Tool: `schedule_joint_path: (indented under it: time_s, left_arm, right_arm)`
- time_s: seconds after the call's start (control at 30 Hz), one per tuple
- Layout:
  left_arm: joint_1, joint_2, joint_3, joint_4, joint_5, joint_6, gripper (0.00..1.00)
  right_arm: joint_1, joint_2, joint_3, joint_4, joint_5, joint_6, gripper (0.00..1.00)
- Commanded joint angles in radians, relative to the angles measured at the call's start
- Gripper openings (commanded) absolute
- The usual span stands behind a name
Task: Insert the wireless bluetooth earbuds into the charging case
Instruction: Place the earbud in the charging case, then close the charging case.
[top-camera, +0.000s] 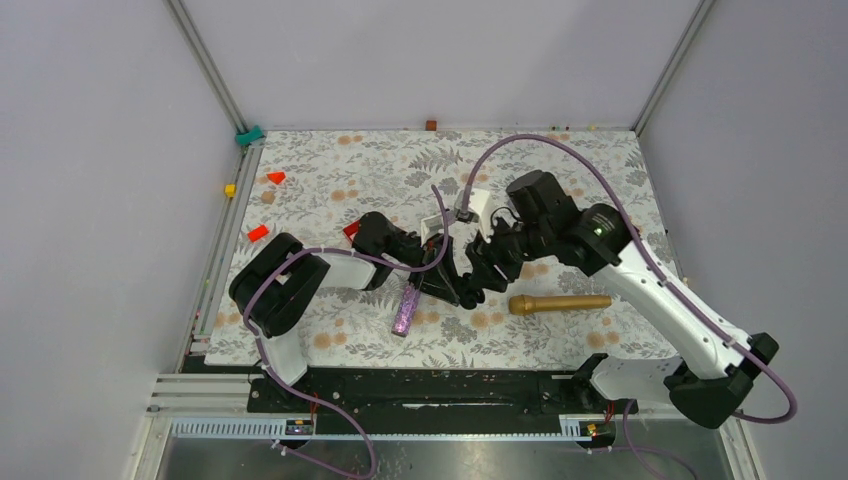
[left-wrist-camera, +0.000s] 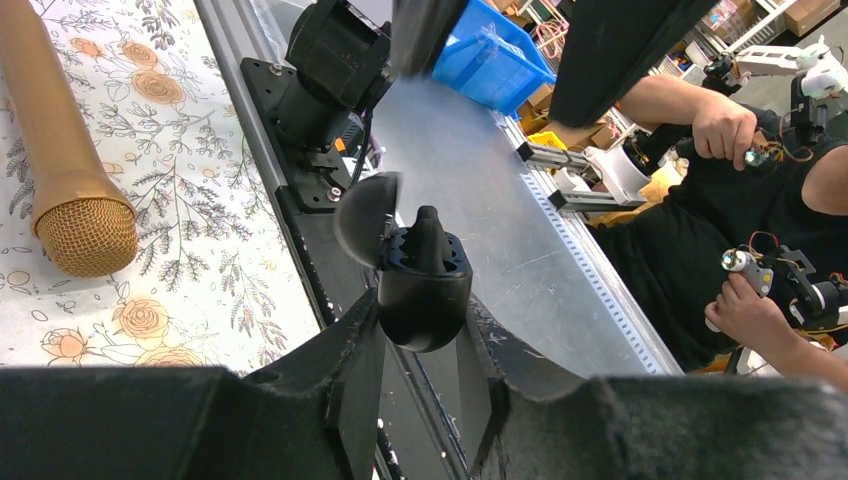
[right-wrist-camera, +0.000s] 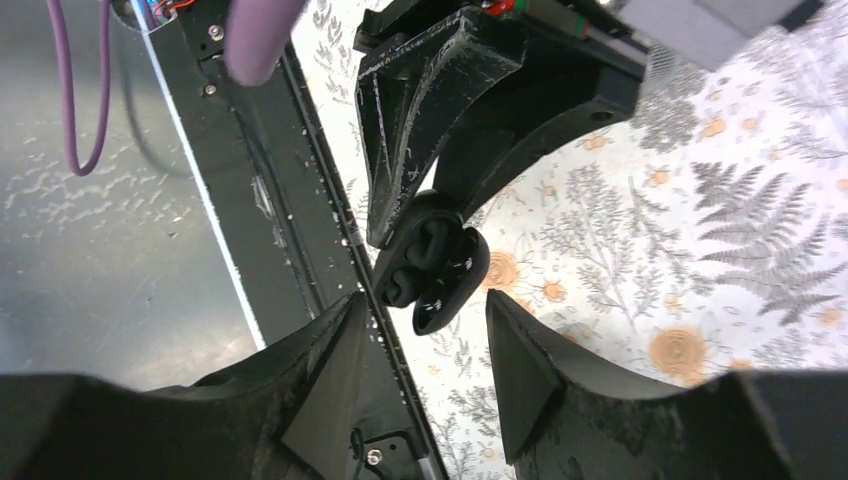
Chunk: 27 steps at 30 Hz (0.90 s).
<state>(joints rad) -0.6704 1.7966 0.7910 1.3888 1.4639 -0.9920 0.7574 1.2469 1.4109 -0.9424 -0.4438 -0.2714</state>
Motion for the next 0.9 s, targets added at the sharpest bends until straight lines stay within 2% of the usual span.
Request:
schedule_joint_path:
  time_s: [0.0, 0.13, 0.23, 0.3, 0.43, 0.6, 0.77, 0.87]
  left_arm:
    - [-0.005, -0.022, 0.014, 0.068, 0.014, 0.010, 0.14]
    - [-0.005, -0.023, 0.018, 0.068, 0.017, 0.011, 0.14]
    - [-0.006, -0.027, 0.023, 0.068, 0.017, 0.011, 0.14]
    - [-0.005, -0.033, 0.024, 0.069, 0.016, 0.011, 0.14]
    - [-0.006, -0.050, 0.020, 0.068, 0.016, 0.018, 0.14]
    - [-0.005, -0.064, 0.013, 0.069, 0.011, 0.024, 0.14]
    - [-0.005, -0.060, 0.014, 0.068, 0.002, 0.027, 0.14]
    - [-0.006, -0.059, 0.014, 0.068, 0.001, 0.029, 0.14]
  right_arm:
    - [0.006, -0.086, 0.062, -0.012, 0.067, -0.067, 0.56]
    - [-0.003, -0.149, 0.051, 0.021, 0.163, -0.113, 0.66]
    - [-0.038, -0.194, -0.022, 0.087, 0.215, -0.145, 0.78]
    - [-0.089, -0.205, -0.070, 0.135, 0.204, -0.144, 0.83]
    - [-0.203, -0.184, -0.145, 0.215, 0.173, -0.113, 0.85]
    - [-0.219, -0.140, -0.217, 0.264, 0.215, -0.104, 0.87]
    - [-0.220, -0.069, -0.231, 0.221, 0.198, -0.122, 0.90]
    - [-0.219, -0.030, -0.214, 0.161, 0.109, -0.148, 0.96]
